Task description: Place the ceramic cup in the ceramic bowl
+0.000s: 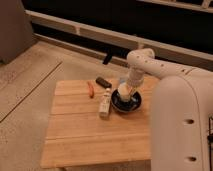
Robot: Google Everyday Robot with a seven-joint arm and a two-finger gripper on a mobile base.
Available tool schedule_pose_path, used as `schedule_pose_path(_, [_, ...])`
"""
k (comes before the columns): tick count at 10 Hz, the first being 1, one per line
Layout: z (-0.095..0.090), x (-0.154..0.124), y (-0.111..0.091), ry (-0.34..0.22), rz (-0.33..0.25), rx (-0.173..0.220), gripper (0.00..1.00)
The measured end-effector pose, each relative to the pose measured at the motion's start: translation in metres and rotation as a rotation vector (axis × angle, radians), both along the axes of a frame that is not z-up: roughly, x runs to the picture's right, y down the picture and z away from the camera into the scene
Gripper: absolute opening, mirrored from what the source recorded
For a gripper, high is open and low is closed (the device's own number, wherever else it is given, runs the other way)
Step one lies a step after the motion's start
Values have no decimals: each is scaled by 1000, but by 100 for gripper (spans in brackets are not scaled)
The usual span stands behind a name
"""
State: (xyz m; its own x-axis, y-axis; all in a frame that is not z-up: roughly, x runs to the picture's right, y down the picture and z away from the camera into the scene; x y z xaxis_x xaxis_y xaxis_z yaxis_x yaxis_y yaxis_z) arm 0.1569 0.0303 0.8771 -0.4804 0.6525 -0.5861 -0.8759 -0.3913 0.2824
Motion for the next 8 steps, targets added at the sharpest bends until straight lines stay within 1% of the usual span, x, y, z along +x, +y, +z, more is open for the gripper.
schedule_pose_path(1, [3,-1,1,0,1,-3,1])
schedule_pose_path(2, [6,-4,1,-11,0,2,5])
schedule_pose_path(3, [8,-6,-2,-21,0,14,7])
schedule_pose_path(4, [8,-6,-2,-21,-1,13,12])
schedule_pose_path(6, [8,-6,-2,-22,-1,13,17])
schedule_pose_path(7, [8,-6,-2,-22,-1,13,31])
schedule_pose_path(8, [8,-6,-1,-22,-1,13,39])
